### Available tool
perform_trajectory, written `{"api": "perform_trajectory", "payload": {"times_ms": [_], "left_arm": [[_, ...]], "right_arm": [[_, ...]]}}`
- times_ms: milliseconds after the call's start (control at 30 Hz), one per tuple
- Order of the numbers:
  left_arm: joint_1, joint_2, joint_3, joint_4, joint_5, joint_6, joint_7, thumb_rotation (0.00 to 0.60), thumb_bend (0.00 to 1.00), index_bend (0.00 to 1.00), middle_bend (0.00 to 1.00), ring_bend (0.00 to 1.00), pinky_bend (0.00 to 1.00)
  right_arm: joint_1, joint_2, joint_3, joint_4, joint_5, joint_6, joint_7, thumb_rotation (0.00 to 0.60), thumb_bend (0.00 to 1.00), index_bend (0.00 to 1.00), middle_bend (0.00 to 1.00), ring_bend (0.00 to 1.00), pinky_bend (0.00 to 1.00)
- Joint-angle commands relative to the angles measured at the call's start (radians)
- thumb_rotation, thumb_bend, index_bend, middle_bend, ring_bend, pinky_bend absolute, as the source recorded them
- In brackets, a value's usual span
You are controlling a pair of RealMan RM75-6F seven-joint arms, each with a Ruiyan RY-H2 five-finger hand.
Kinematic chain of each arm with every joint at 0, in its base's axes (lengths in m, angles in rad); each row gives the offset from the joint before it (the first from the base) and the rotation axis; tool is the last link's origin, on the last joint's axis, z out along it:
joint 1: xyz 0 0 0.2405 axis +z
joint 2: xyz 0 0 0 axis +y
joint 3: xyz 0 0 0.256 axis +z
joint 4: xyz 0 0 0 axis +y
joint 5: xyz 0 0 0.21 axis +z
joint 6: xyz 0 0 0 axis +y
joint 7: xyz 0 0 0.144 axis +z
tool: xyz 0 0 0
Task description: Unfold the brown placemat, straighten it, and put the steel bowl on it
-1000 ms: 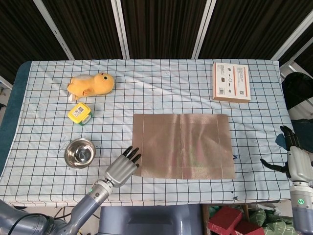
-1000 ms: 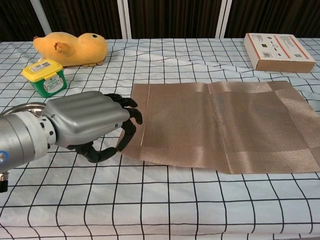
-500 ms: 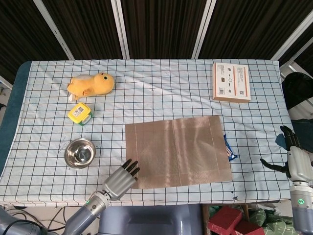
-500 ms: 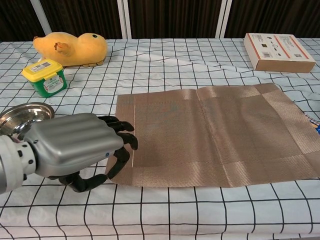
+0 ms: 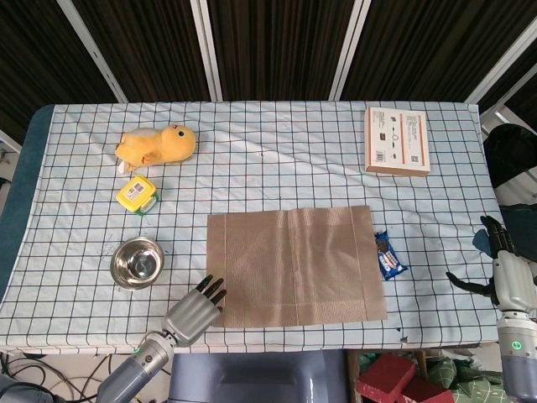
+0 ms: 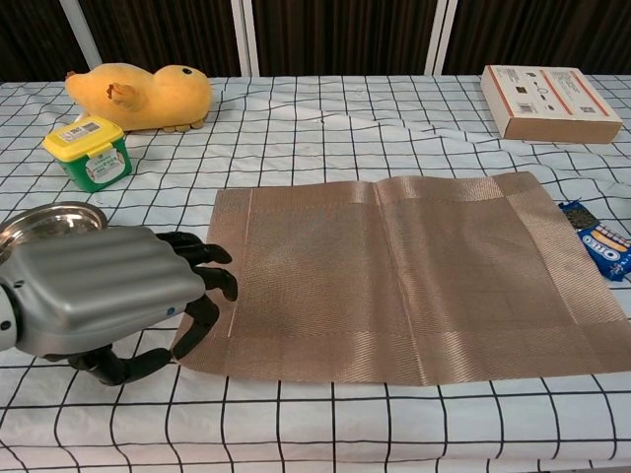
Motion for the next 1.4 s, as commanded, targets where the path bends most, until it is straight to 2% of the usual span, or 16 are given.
{"api": "perform_trajectory", "payload": {"times_ms": [33, 333, 433, 500, 567, 667, 833, 1067, 1233, 1400], "left_arm": [[0.003, 0.014, 0.009, -0.010, -0.001, 0.002, 0.000, 0.600, 0.46, 0.63, 0.17, 0.00, 0.10], [0.010, 0.025, 0.021, -0.017, 0.011, -0.002, -0.011, 0.600, 0.45, 0.61, 0.16, 0.00, 0.10], [0.011, 0.026, 0.021, -0.015, 0.013, -0.004, -0.012, 0.600, 0.32, 0.50, 0.12, 0.00, 0.09], [0.012, 0.027, 0.020, -0.016, 0.016, -0.004, -0.017, 0.600, 0.18, 0.38, 0.09, 0.00, 0.09], [0.015, 0.027, 0.018, -0.018, 0.022, -0.004, -0.026, 0.600, 0.10, 0.29, 0.07, 0.00, 0.09], [0.021, 0.029, 0.014, -0.022, 0.037, -0.001, -0.046, 0.600, 0.07, 0.20, 0.06, 0.00, 0.09], [0.043, 0.043, 0.005, -0.034, 0.073, 0.026, -0.090, 0.600, 0.07, 0.19, 0.07, 0.00, 0.09], [0.111, 0.098, -0.006, -0.026, 0.127, 0.142, -0.154, 0.600, 0.08, 0.26, 0.09, 0.00, 0.09], [0.181, 0.150, -0.025, -0.005, 0.108, 0.239, -0.230, 0.600, 0.10, 0.30, 0.09, 0.00, 0.09], [0.231, 0.190, -0.025, 0.029, 0.072, 0.274, -0.284, 0.600, 0.11, 0.33, 0.10, 0.00, 0.09]], "right_arm": [[0.000, 0.000, 0.000, 0.000, -0.001, 0.000, -0.001, 0.600, 0.06, 0.00, 0.00, 0.00, 0.16], [0.000, -0.002, -0.001, 0.000, -0.001, 0.002, -0.005, 0.600, 0.06, 0.00, 0.00, 0.00, 0.16], [0.000, -0.001, -0.001, -0.001, 0.000, 0.001, -0.004, 0.600, 0.06, 0.00, 0.00, 0.00, 0.16], [0.000, -0.001, -0.002, -0.001, -0.001, 0.000, -0.004, 0.600, 0.06, 0.00, 0.00, 0.00, 0.16], [0.001, -0.001, -0.002, -0.001, -0.001, -0.001, -0.004, 0.600, 0.06, 0.00, 0.00, 0.00, 0.16], [0.001, -0.001, -0.002, -0.001, -0.001, -0.001, -0.005, 0.600, 0.06, 0.00, 0.00, 0.00, 0.16], [0.000, 0.000, -0.001, -0.001, -0.001, 0.000, -0.003, 0.600, 0.06, 0.00, 0.00, 0.00, 0.16], [0.001, 0.000, -0.003, 0.000, -0.002, -0.002, -0.004, 0.600, 0.06, 0.00, 0.00, 0.00, 0.16], [0.001, -0.002, -0.006, -0.001, -0.005, -0.003, -0.008, 0.600, 0.06, 0.00, 0.00, 0.00, 0.16], [0.001, -0.004, -0.008, -0.002, -0.007, -0.002, -0.015, 0.600, 0.06, 0.00, 0.00, 0.00, 0.16]]}}
